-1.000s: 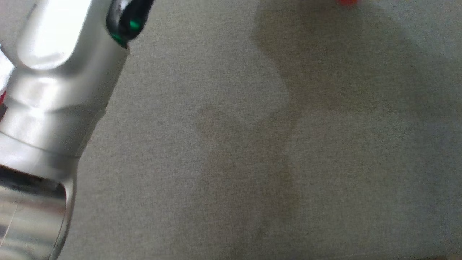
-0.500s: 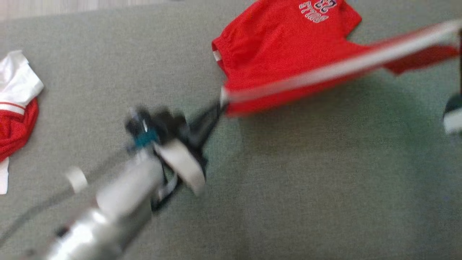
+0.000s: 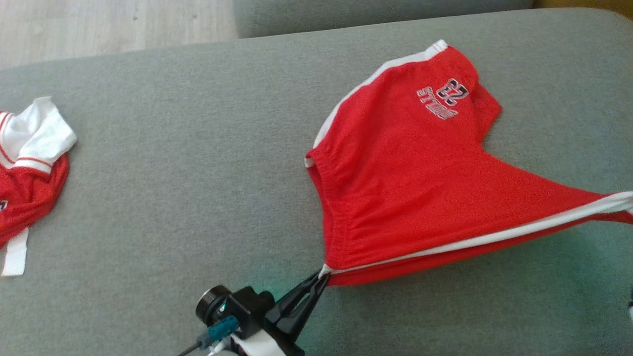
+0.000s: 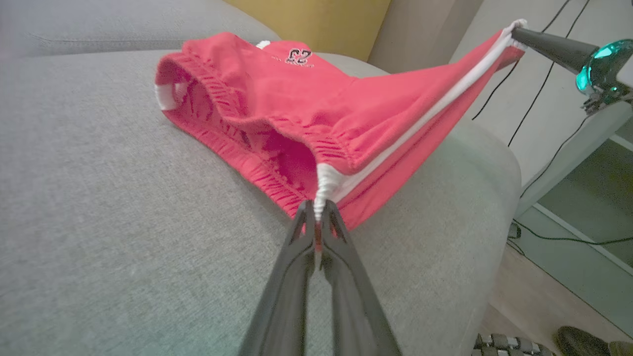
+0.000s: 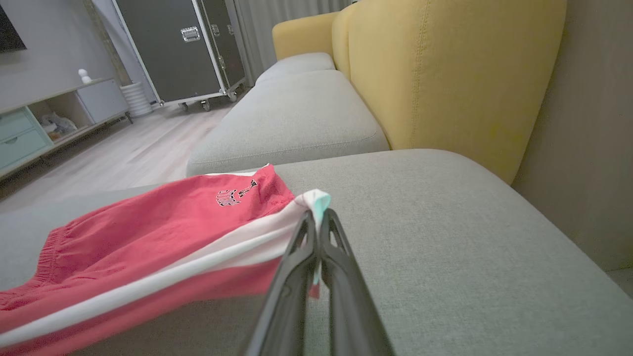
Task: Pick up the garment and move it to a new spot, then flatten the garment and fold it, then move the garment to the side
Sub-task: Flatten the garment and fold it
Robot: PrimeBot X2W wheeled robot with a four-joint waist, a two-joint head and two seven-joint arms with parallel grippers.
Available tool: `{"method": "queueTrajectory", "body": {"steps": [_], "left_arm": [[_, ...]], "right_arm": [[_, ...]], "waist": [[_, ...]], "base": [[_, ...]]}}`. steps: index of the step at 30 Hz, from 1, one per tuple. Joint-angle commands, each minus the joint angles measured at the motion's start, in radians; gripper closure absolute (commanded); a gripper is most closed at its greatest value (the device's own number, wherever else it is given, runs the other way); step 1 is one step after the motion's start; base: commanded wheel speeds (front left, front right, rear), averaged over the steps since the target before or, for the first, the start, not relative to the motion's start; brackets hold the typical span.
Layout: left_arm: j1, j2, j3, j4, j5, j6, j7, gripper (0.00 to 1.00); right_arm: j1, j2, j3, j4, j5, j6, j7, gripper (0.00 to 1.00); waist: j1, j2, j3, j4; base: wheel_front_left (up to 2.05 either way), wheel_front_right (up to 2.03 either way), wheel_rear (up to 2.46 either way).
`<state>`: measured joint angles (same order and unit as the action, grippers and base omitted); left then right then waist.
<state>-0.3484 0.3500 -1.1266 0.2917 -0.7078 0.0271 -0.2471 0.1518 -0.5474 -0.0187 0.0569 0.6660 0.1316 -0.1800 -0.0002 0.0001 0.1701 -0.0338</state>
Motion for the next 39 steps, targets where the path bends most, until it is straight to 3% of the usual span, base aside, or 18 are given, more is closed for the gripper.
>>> {"method": "queueTrajectory", "body": {"steps": [1, 6, 11, 21, 28, 39], "left_arm": [[-0.014, 0.043, 0.04, -0.047, -0.011, 0.022, 0.003, 1.0], [-0.067, 0.021, 0.076, -0.15, -0.044, 0.033, 0.039, 1.0], [-0.171, -0.04, 0.135, -0.172, -0.111, 0.003, 0.073, 1.0], [-0.288, -0.153, 0.236, -0.037, -0.288, -0.073, 0.124, 1.0], [-0.377, -0.208, 0.24, 0.045, -0.354, -0.117, 0.199, 1.0], [-0.502, -0.256, 0.243, 0.185, -0.343, -0.105, 0.22, 1.0]], "right_arm": [[-0.003, -0.036, -0.052, -0.063, -0.016, -0.001, 0.018, 1.0], [-0.037, -0.006, -0.135, -0.131, -0.076, -0.001, 0.122, 1.0], [-0.204, -0.018, -0.097, -0.092, -0.131, -0.001, 0.205, 1.0], [-0.546, -0.087, 0.075, 0.126, -0.148, -0.001, 0.283, 1.0], [-0.745, -0.145, 0.23, 0.304, -0.116, -0.001, 0.295, 1.0], [-0.959, -0.141, 0.403, 0.52, -0.079, -0.001, 0.215, 1.0]], "waist": [[0.0002, -0.0001, 0.002, 0.01], [0.0002, -0.0001, 0.025, 0.049], [0.0002, -0.0001, 0.072, 0.091], [0.0002, -0.0001, 0.161, 0.164], [0.0002, -0.0001, 0.225, 0.205], [0.0002, -0.0001, 0.283, 0.231]], "base": [[0.0, 0.0, 0.0], [0.0, 0.0, 0.0], [0.0, 0.0, 0.0], [0.0, 0.0, 0.0], [0.0, 0.0, 0.0], [0.0, 0.0, 0.0]]}}
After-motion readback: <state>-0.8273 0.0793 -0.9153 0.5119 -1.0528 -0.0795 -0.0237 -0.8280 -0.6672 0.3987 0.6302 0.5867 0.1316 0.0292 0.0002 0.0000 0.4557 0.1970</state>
